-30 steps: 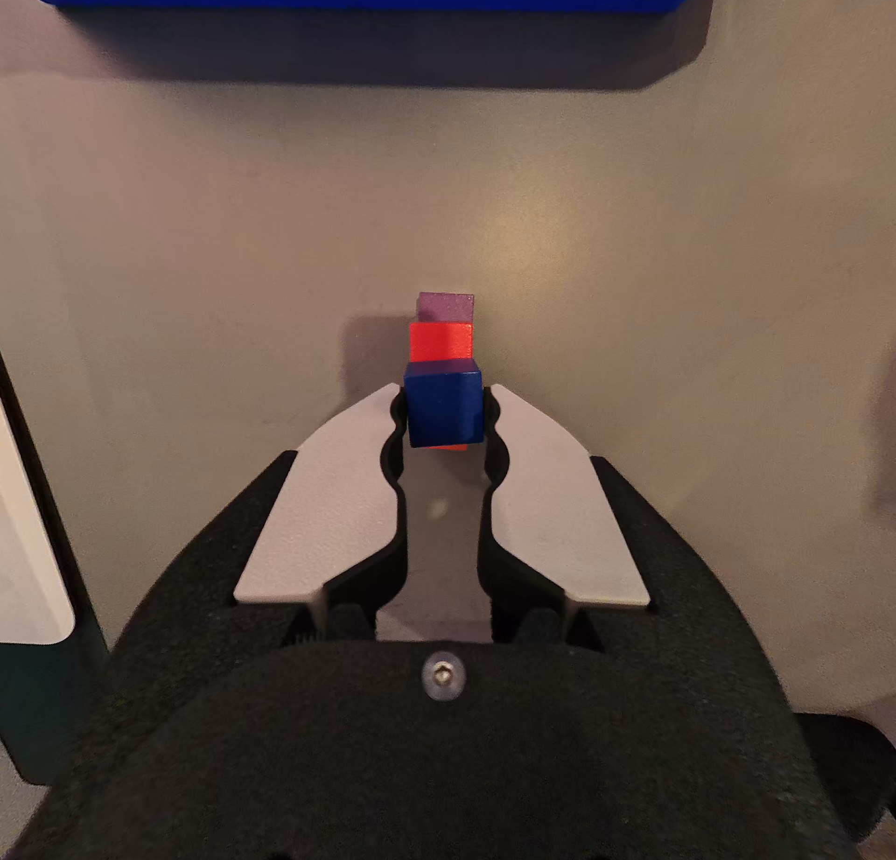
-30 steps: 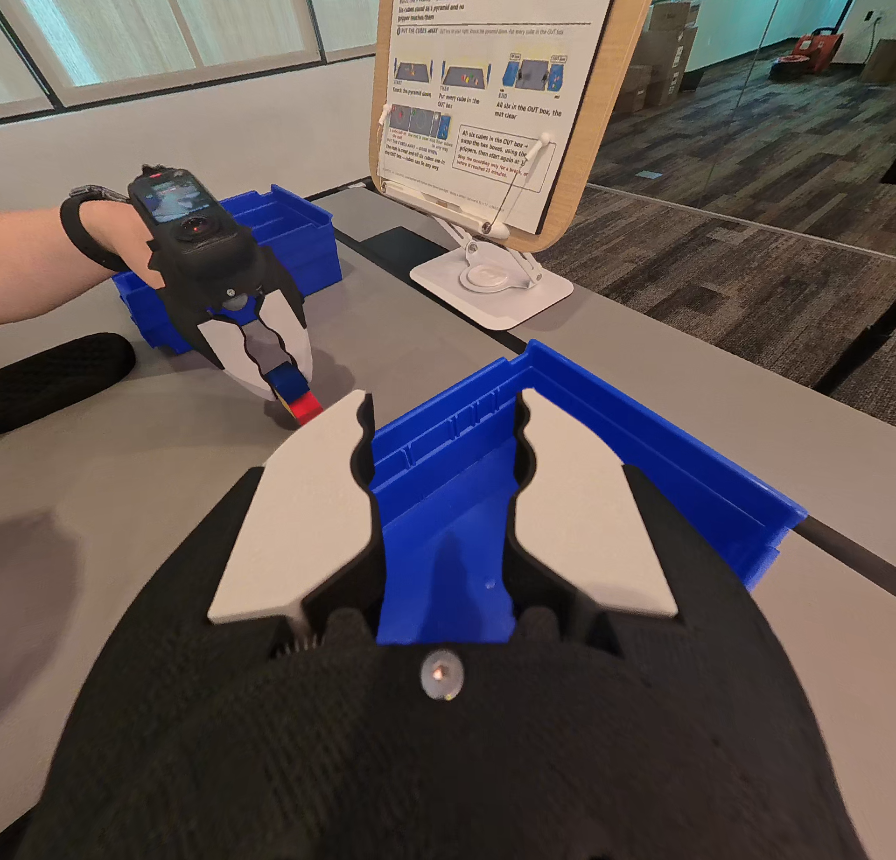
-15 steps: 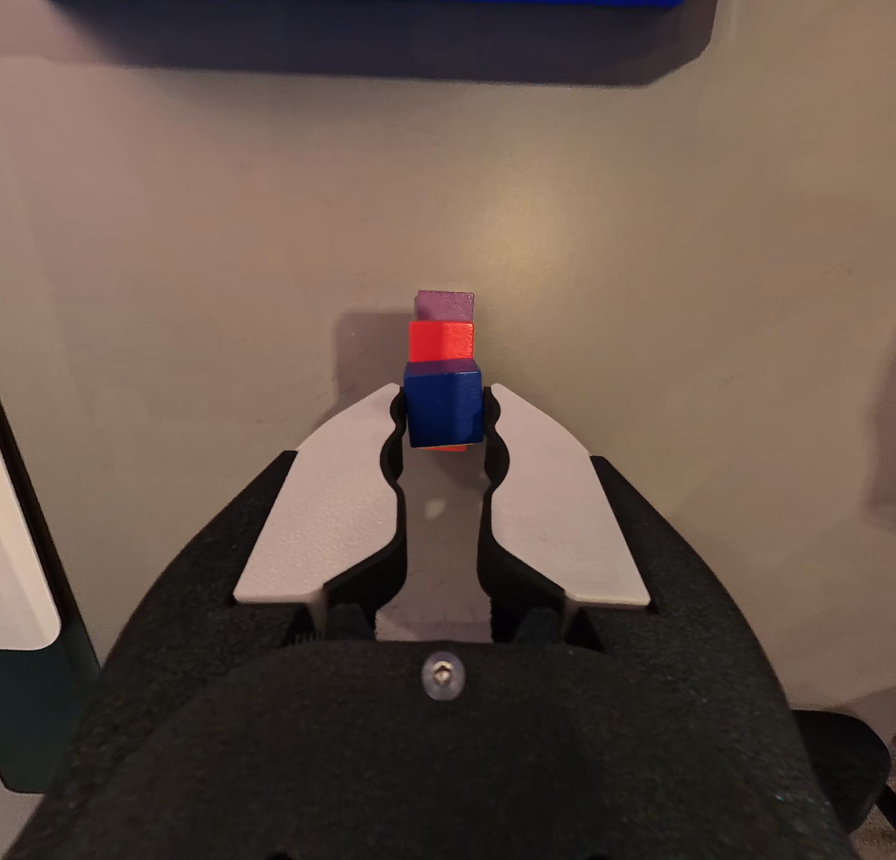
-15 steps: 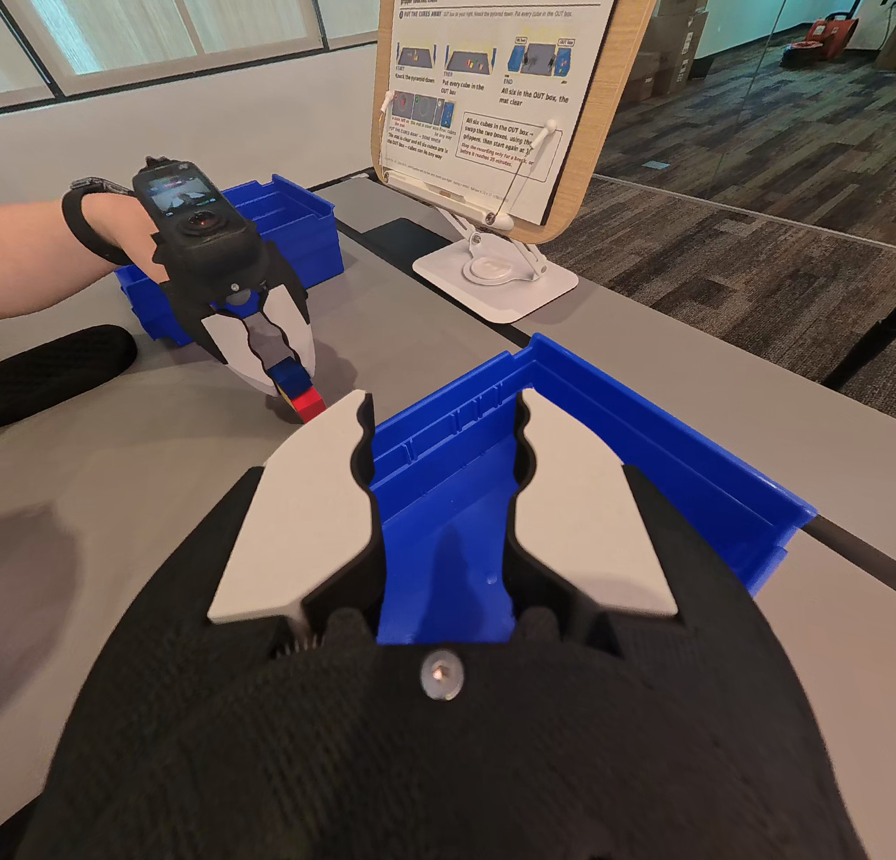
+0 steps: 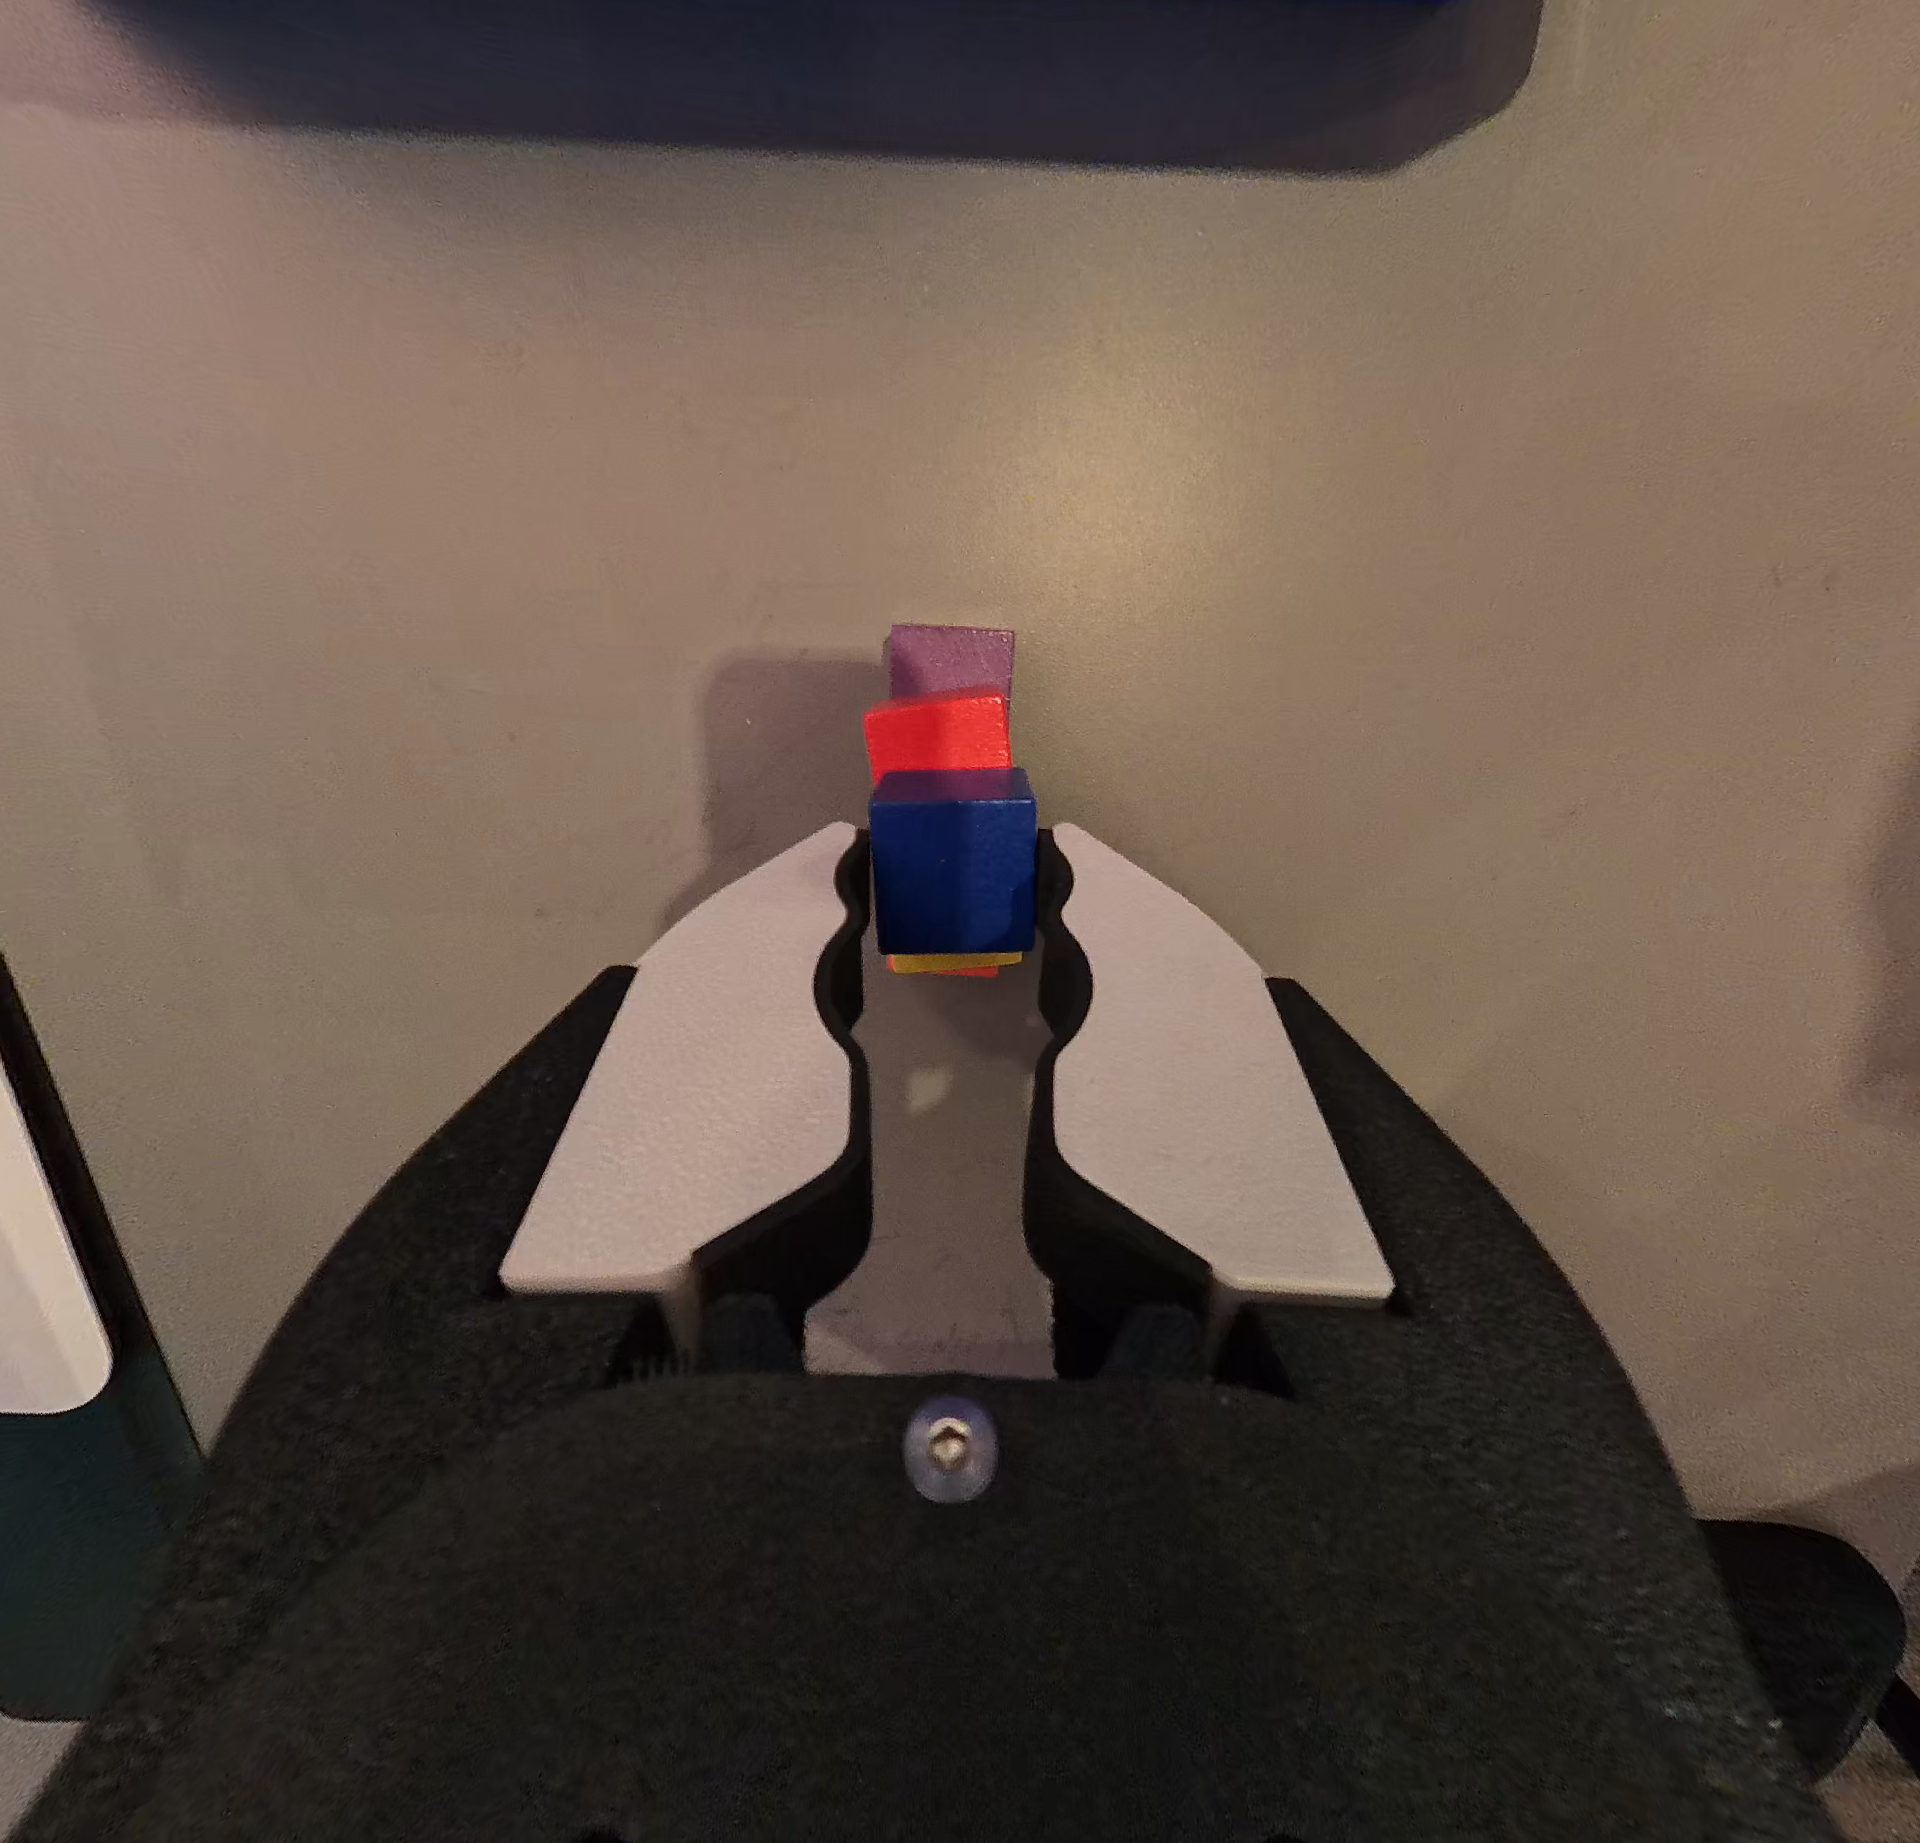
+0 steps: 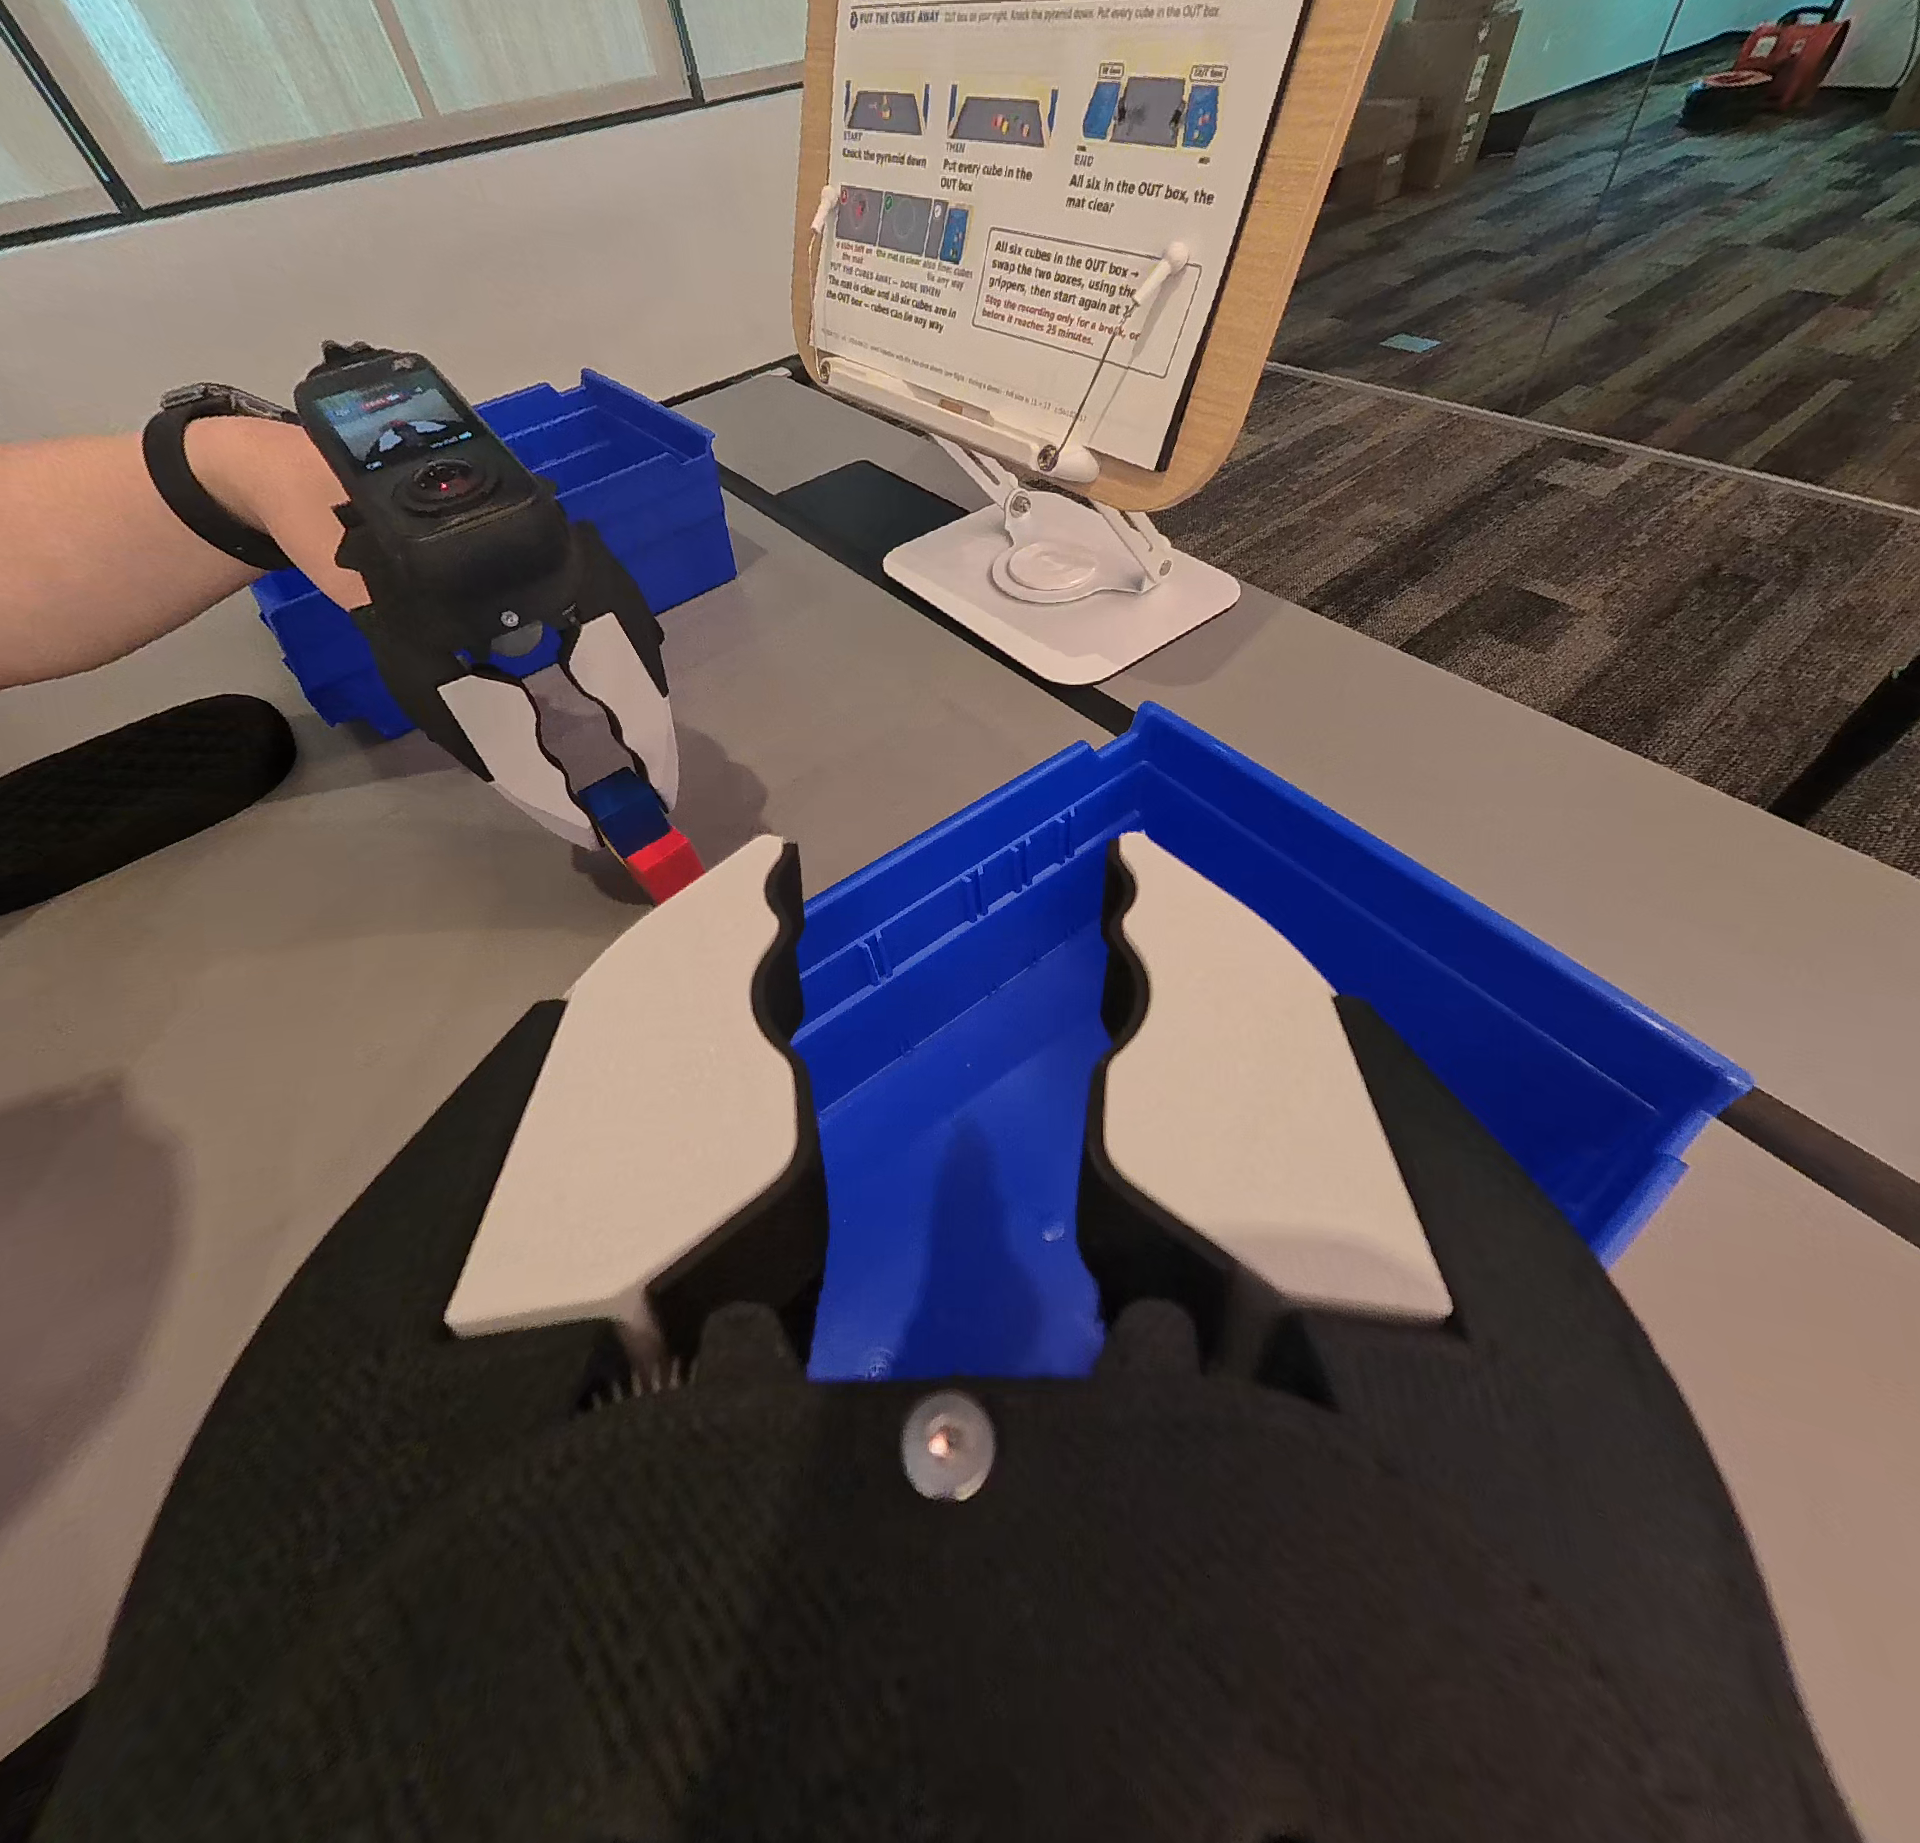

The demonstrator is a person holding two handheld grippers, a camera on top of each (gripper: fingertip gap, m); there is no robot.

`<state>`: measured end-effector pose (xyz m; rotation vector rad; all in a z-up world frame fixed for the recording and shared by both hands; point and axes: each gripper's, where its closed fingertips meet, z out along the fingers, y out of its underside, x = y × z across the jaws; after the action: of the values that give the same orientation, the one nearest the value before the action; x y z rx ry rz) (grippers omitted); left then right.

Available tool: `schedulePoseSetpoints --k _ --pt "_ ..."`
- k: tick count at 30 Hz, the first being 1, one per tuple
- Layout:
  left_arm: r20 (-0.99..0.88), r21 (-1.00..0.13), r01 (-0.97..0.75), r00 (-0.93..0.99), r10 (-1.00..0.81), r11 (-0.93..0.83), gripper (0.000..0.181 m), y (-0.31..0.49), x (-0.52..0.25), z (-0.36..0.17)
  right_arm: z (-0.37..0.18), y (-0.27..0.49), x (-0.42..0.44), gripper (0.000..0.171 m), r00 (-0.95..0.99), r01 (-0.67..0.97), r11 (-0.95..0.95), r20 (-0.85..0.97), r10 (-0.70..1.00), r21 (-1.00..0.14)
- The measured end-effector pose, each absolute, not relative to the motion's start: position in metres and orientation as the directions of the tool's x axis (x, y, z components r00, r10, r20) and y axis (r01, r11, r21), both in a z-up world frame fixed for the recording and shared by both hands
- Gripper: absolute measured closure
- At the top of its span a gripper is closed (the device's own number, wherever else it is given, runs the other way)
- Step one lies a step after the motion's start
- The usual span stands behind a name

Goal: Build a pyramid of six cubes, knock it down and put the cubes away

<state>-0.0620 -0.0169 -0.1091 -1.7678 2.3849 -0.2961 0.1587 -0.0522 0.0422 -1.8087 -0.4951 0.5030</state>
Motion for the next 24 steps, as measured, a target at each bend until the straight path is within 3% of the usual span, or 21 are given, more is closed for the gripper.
schedulePoseSetpoints --k 11,16,20,24 --pt "-0.046 -0.313 -0.913 -0.261 -0.964 0.262 0.139 -0.011 -0.057 -0.087 0.04 -0.052 0.157 0.115 0.815 0.095 -0.283 -0.089 0.573 -0.954" --pt "-0.117 -0.556 -0.808 -0.154 -0.981 0.194 0.145 0.002 -0.058 -0.018 0.046 -0.053 0.156 0.115 0.812 0.094 -0.265 -0.08 0.578 -0.96" --pt "-0.203 -0.795 -0.585 0.012 -0.979 0.158 0.14 0.013 -0.08 0.068 0.054 -0.054 0.151 0.115 0.808 0.092 -0.24 -0.069 0.586 -0.966" --pt "-0.248 -0.903 -0.397 0.165 -0.955 0.166 0.129 0.012 -0.122 0.129 0.062 -0.052 0.137 0.115 0.793 0.113 -0.212 -0.04 0.607 -0.971"
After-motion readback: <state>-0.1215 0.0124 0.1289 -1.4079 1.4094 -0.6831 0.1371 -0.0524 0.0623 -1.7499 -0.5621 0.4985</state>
